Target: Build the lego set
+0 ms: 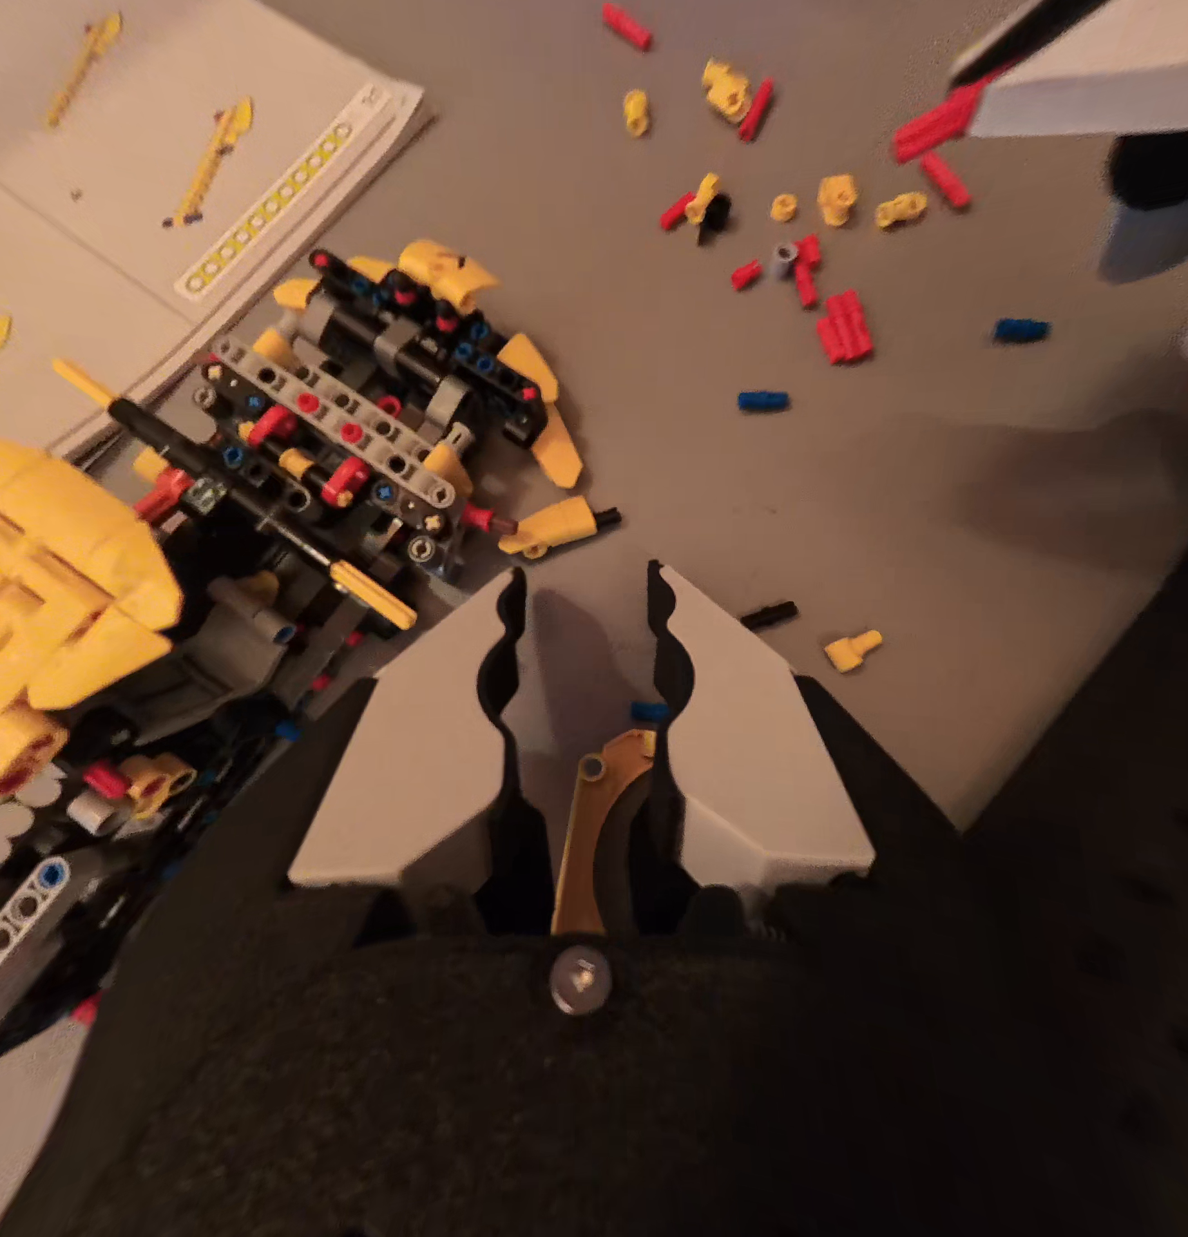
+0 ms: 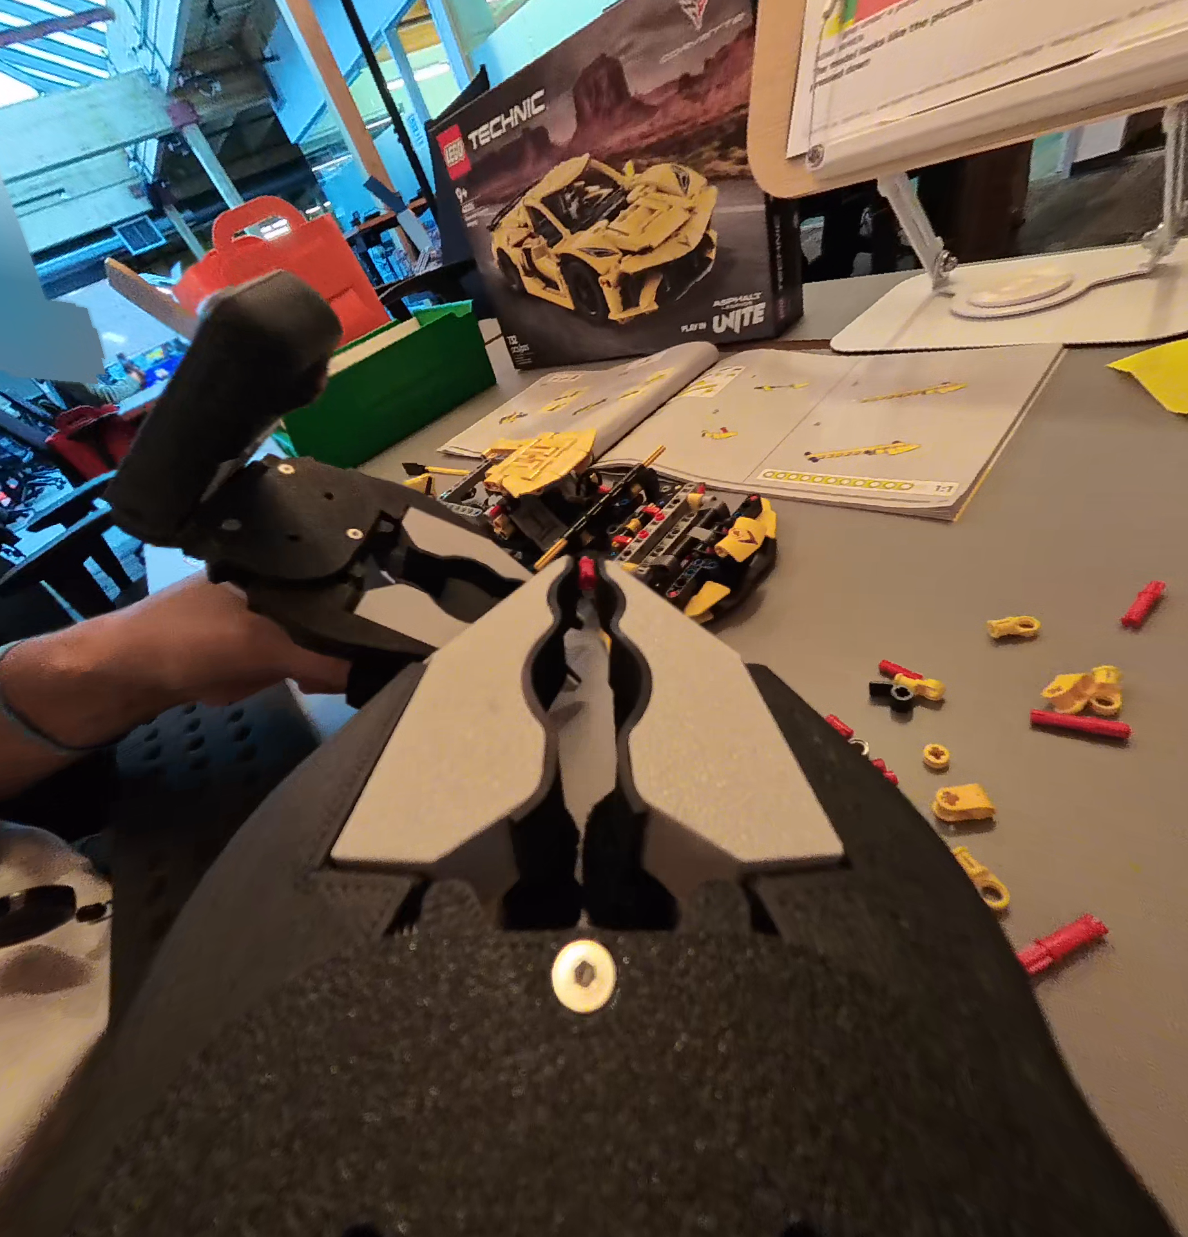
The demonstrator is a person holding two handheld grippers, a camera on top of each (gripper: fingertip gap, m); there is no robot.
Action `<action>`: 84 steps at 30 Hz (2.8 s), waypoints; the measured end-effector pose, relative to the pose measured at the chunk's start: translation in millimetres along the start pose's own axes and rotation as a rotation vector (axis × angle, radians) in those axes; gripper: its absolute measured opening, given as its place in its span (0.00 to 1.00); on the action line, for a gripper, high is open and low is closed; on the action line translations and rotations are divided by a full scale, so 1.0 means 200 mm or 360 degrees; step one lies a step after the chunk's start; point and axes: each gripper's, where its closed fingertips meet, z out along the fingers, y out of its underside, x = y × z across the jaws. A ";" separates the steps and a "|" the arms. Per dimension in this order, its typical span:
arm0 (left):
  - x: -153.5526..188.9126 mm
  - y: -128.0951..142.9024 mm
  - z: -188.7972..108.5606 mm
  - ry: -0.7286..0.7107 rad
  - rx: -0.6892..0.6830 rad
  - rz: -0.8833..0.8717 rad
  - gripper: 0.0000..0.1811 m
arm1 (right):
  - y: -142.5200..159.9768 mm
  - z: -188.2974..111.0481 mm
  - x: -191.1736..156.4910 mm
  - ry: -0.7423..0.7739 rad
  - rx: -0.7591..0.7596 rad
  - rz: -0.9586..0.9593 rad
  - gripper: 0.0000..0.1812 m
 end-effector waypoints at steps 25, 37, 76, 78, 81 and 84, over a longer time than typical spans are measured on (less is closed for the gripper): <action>0.08 -0.02 0.06 0.0400 -0.0116 0.0311 0.24 | -0.04 -0.05 0.00 -0.0131 0.0121 0.0184 0.02; 0.19 -0.09 0.03 0.0470 0.0020 0.0745 0.22 | -0.09 -0.10 0.03 -0.0151 0.0238 0.0280 0.02; 0.31 -0.22 0.25 0.0637 -0.0046 0.0495 0.22 | -0.03 -0.16 0.20 0.0069 0.0168 0.0373 0.02; 0.30 -0.23 0.27 0.0616 -0.0038 0.0522 0.11 | -0.03 -0.15 0.20 0.0066 0.0155 0.0366 0.02; 0.32 -0.21 0.24 0.0644 -0.0066 0.0665 0.08 | -0.03 -0.15 0.19 0.0063 0.0145 0.0365 0.02; 0.31 -0.22 0.15 0.0498 0.0167 0.1144 0.07 | -0.01 -0.14 0.16 -0.0004 0.0107 0.0351 0.02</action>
